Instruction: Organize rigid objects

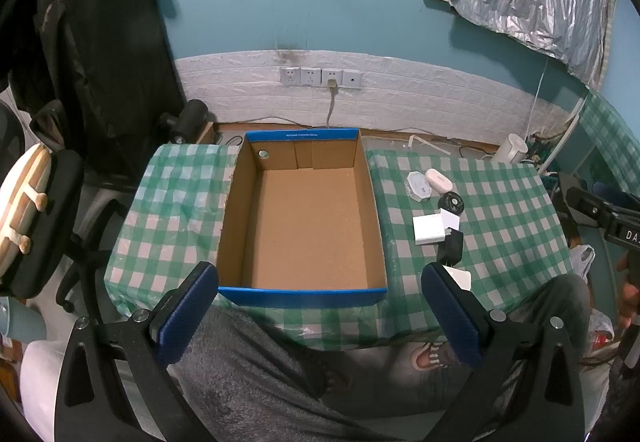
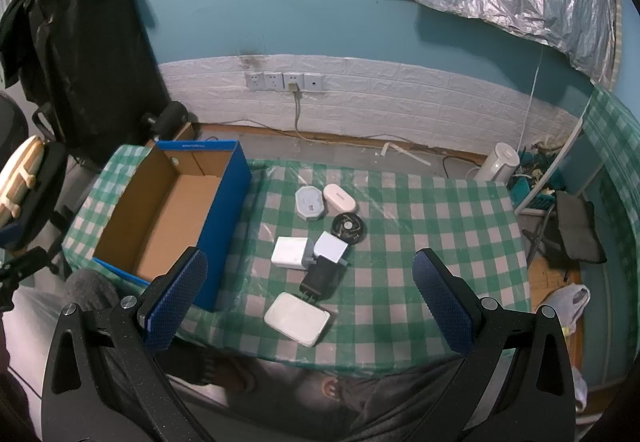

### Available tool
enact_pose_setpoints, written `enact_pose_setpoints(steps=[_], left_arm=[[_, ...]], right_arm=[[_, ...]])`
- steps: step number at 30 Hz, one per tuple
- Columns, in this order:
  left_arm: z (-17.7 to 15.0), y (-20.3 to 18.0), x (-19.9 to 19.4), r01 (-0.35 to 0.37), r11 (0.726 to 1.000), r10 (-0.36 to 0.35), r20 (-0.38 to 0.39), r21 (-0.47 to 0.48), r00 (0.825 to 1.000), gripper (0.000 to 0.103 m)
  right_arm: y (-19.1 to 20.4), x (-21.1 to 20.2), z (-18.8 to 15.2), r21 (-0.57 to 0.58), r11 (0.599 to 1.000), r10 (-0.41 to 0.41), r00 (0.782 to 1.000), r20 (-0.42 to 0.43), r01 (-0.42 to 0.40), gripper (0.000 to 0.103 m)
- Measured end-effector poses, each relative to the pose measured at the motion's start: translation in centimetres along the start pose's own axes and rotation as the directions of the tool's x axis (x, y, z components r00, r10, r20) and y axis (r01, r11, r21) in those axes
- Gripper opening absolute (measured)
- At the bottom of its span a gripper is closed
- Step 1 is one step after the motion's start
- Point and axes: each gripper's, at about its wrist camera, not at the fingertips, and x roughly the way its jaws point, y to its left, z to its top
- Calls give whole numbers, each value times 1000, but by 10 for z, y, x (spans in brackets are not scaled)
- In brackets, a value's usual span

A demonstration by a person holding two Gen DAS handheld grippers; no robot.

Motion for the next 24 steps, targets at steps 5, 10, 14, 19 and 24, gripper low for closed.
enact_pose_setpoints(steps=[5,10,14,19,24], left_arm=[[-5,1,0,-6,1000,6,-7,-3,1000,102],[-2,9,10,-12,1000,12,-34,-8,999,102],[5,24,25,15,999,-19,-76,-45,997,102],[19,39,44,-24,1000,21,-112,-20,994,102],[29,61,68,-37,999,33,-149,-23,988,102]], right_arm=[[1,3,-3,-7,1000,5,1000,-7,-5,101],[-2,12,-3,-10,1000,29,999,-21,-30,101],[-4,23,-1,-46,998,51,998,-41,-52,101],[-5,43,2,-108,984,132,986,-103,-143,101],[-5,74,-4,-144,966,185,963,-195,-215,101]])
